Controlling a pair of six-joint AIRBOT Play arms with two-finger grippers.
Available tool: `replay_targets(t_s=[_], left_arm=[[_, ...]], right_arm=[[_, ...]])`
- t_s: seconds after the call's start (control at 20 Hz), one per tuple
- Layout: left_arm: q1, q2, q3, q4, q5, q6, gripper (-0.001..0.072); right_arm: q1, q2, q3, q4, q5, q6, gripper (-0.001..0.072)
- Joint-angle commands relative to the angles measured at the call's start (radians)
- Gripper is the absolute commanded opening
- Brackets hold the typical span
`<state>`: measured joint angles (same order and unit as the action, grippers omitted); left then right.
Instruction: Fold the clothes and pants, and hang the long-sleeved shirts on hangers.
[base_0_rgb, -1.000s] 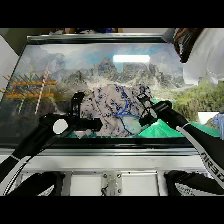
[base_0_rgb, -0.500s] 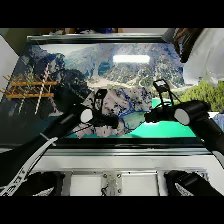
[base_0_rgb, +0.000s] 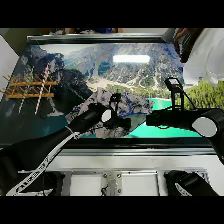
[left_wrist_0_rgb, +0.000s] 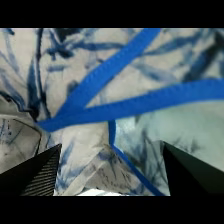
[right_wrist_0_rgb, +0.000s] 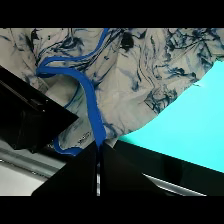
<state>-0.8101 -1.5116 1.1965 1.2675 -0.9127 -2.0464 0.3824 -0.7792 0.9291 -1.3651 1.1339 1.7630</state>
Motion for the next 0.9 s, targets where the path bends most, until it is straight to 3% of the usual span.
replay_targets(t_s=[0.0,0.25,0.3,0.35,0.4,0.45,0.5,0.55,0.75,0.85], left_arm=[[-0.016,-0.029,0.009,0.002,-0.016,-0.045,0.0668],[-0.064,-0.031,-0.007,0.143,-0.176,-0.084,0.0667],[-0.068,-0.03,-0.021,0.156,-0.189,-0.091,0.0585],[-0.069,-0.03,-0.037,0.155,-0.191,-0.091,0.036],[-0.068,-0.03,-0.047,0.155,-0.187,-0.091,0.0304],[-0.06,-0.03,-0.044,0.154,-0.188,-0.091,0.0303],[-0.051,-0.028,-0.026,0.154,-0.198,-0.089,0.019],[-0.038,-0.018,0.003,0.156,-0.211,-0.064,0.0018],[0.033,0.12,0.216,0.146,-0.251,0.02,0.0017],[0.041,0.201,0.372,0.147,-0.297,0.079,0.0017]], right_arm=[[0.0,0.006,0.001,0.027,0.0,-0.006,0.0013],[0.0,0.007,0.001,0.026,0.0,-0.013,0.0014],[0.0,0.007,0.001,0.026,0.0,-0.013,0.0014],[0.0,0.007,0.001,0.026,0.0,-0.013,0.0013],[0.0,0.007,0.001,0.026,0.0,-0.013,0.0013],[0.0,0.007,0.002,0.026,0.001,-0.013,0.0013],[-0.001,0.006,0.003,0.019,0.004,-0.013,0.0013],[-0.001,0.005,0.014,-0.005,0.023,-0.012,0.0013],[-0.001,-0.069,0.214,-0.162,0.257,-0.013,0.0012],[-0.001,-0.134,0.37,-0.167,0.368,-0.035,0.0013]])
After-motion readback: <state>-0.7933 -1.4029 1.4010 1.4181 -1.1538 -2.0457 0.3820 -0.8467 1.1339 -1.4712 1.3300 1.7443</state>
